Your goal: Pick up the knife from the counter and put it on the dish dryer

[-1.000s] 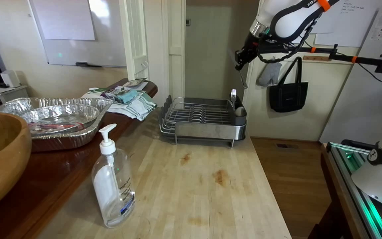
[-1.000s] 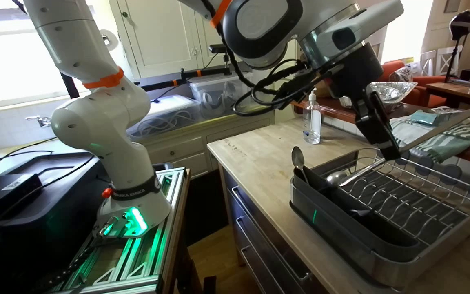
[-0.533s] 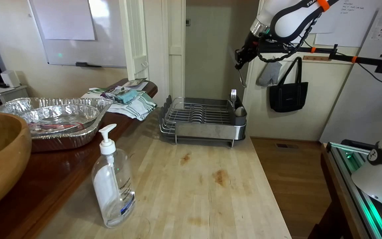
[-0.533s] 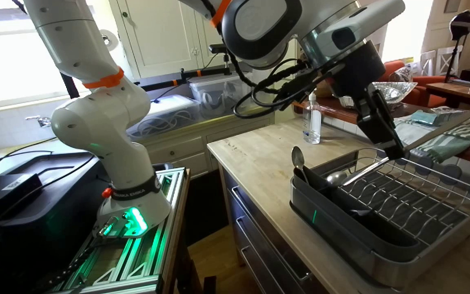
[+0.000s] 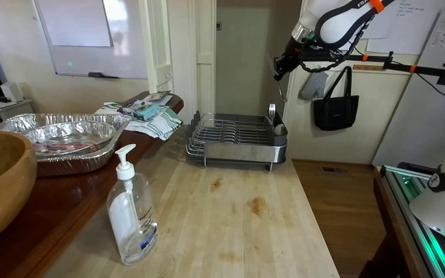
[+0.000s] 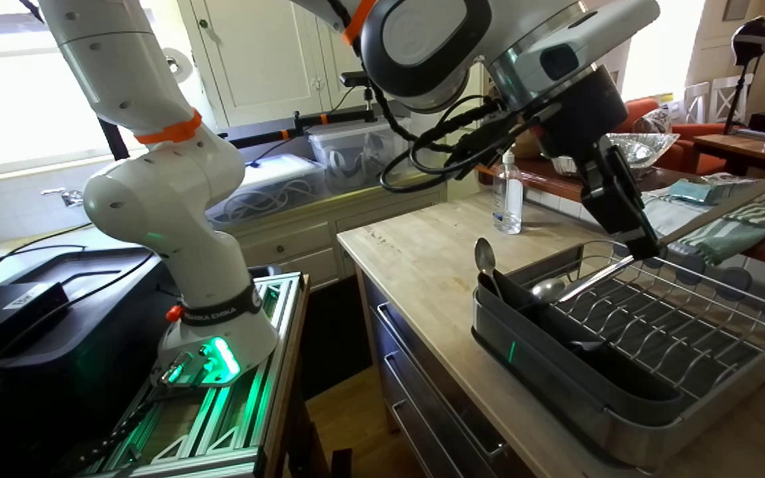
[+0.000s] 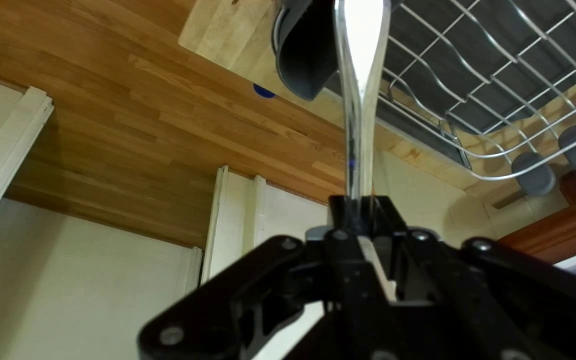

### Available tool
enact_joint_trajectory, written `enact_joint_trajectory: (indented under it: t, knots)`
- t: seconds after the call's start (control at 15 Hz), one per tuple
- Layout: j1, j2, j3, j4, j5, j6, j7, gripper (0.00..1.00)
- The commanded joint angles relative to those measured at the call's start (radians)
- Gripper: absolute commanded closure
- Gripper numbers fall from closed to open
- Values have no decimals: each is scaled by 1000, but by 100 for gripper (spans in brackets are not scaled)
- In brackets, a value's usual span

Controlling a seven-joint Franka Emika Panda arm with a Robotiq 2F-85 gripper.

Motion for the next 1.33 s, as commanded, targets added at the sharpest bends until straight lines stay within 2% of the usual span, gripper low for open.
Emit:
enact_joint_trajectory:
  t: [0.0,0.53,0.87,1.27]
  knots:
    - [-20,28,4,41,-38,8,56,96]
    - [-27,136,5,146,-97,21,141,96]
    - [-27,178,-14,181,-175,30,221,96]
    - [-29,210,-58,198,-326,48,350,96]
